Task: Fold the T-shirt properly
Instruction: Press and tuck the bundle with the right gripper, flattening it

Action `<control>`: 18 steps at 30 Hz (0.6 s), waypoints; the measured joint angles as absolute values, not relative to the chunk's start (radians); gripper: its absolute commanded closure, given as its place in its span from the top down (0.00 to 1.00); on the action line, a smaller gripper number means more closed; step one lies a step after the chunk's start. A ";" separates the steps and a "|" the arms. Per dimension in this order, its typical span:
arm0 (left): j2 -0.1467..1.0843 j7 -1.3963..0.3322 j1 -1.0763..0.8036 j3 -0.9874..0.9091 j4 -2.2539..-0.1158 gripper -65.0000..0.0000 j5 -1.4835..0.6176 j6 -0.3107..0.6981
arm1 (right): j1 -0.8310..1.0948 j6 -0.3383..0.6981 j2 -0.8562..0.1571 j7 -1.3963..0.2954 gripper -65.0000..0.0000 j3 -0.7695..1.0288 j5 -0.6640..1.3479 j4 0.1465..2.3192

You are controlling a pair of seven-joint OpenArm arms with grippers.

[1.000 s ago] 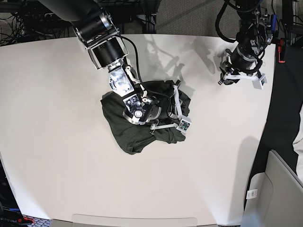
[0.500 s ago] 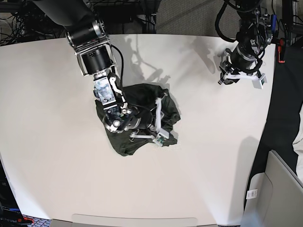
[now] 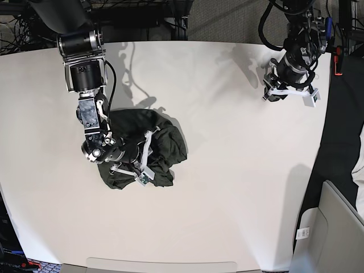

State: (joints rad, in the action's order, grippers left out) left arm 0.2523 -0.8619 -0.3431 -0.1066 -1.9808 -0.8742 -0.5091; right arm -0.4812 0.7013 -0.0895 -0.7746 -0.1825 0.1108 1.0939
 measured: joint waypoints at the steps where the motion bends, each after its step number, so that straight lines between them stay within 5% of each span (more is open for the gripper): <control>1: 0.252 -0.862 -0.343 -0.107 -1.981 0.18 -0.874 -0.509 | -0.476 0.696 -0.085 -0.790 0.14 -0.184 0.103 1.116; 10: 0.252 -0.859 -0.343 -0.105 -2.059 0.18 -0.875 -0.505 | -0.342 0.697 -0.110 -0.947 0.14 -0.182 0.203 1.572; 18: 0.254 -0.845 -0.305 0.098 -2.053 0.18 -0.875 -0.503 | -0.194 0.694 -0.204 -1.086 0.14 0.043 0.223 1.809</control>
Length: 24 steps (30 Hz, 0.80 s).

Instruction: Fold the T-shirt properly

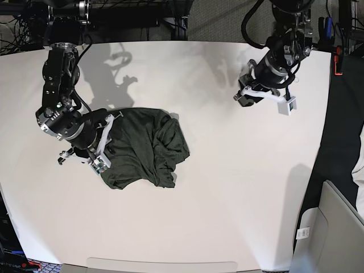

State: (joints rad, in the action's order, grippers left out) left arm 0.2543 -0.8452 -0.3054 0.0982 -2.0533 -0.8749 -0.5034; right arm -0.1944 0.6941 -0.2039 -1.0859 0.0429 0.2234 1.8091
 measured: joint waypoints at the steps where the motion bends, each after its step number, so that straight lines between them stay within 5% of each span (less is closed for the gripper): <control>1: 0.255 -0.826 -0.299 0.115 -2.053 0.18 -0.875 -0.498 | -0.187 0.691 -0.213 -1.092 0.14 0.045 0.237 1.809; 7: 0.258 -0.825 -0.307 0.150 -2.052 0.18 -0.874 -0.502 | -0.131 0.700 -0.210 -1.085 0.14 0.062 0.258 1.797; 13: 0.258 -0.817 -0.306 0.149 -2.052 0.18 -0.871 -0.503 | -0.195 0.701 -0.055 -1.050 0.14 0.056 0.225 1.645; 24: 0.258 -0.814 -0.307 0.149 -2.052 0.18 -0.874 -0.501 | -0.222 0.680 -0.069 -0.945 0.14 -0.126 0.230 1.411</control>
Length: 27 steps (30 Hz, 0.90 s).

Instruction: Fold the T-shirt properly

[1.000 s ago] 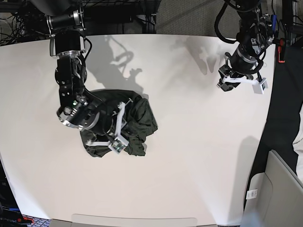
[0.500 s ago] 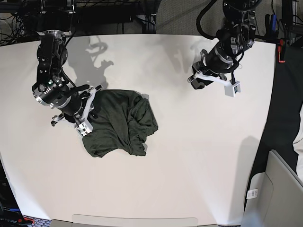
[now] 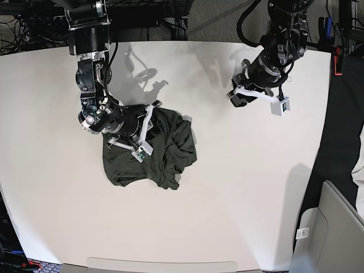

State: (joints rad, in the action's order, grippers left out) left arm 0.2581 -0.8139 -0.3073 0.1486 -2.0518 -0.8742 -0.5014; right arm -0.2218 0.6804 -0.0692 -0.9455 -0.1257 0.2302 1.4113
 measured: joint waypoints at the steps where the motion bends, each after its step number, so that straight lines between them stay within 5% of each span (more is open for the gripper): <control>1: 0.258 -0.817 -0.308 0.149 -2.052 0.18 -0.874 -0.501 | -0.222 0.680 -0.075 -0.941 0.14 -0.146 0.235 1.412; 13: 0.258 -0.818 -0.310 0.149 -2.052 0.18 -0.874 -0.502 | -0.179 0.696 -0.163 -1.036 0.14 -0.247 0.228 1.611; 27: 0.261 -0.813 -0.377 -0.009 -2.056 0.18 -0.874 -0.511 | 0.107 0.699 -0.313 -1.019 0.14 0.059 0.503 2.019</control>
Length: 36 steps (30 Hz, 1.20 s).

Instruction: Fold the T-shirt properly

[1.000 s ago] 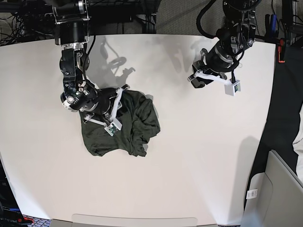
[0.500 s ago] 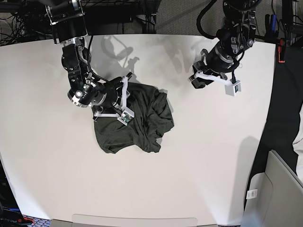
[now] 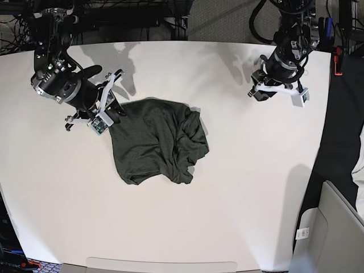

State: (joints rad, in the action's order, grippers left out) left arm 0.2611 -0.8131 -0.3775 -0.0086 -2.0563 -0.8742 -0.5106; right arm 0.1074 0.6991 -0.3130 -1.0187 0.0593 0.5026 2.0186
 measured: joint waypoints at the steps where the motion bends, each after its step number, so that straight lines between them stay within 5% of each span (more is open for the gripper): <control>1: 0.260 -0.811 -0.385 -0.022 -2.058 0.18 -0.876 -0.508 | 0.136 0.700 -0.316 -1.004 0.14 0.075 0.515 2.033; 15: 0.258 -0.734 -0.653 -0.234 -2.068 0.18 -0.875 -0.509 | 0.436 0.692 -0.393 -1.034 0.14 0.272 0.655 2.032; 29: 0.259 -0.676 -0.853 -0.238 -2.068 0.18 -0.885 -0.505 | 0.676 0.693 -0.494 -1.026 0.14 0.466 0.828 2.040; 36: 0.261 -0.677 -0.916 -0.238 -2.069 0.18 -0.882 -0.501 | 0.866 0.693 -0.492 -1.022 0.14 0.542 0.759 2.041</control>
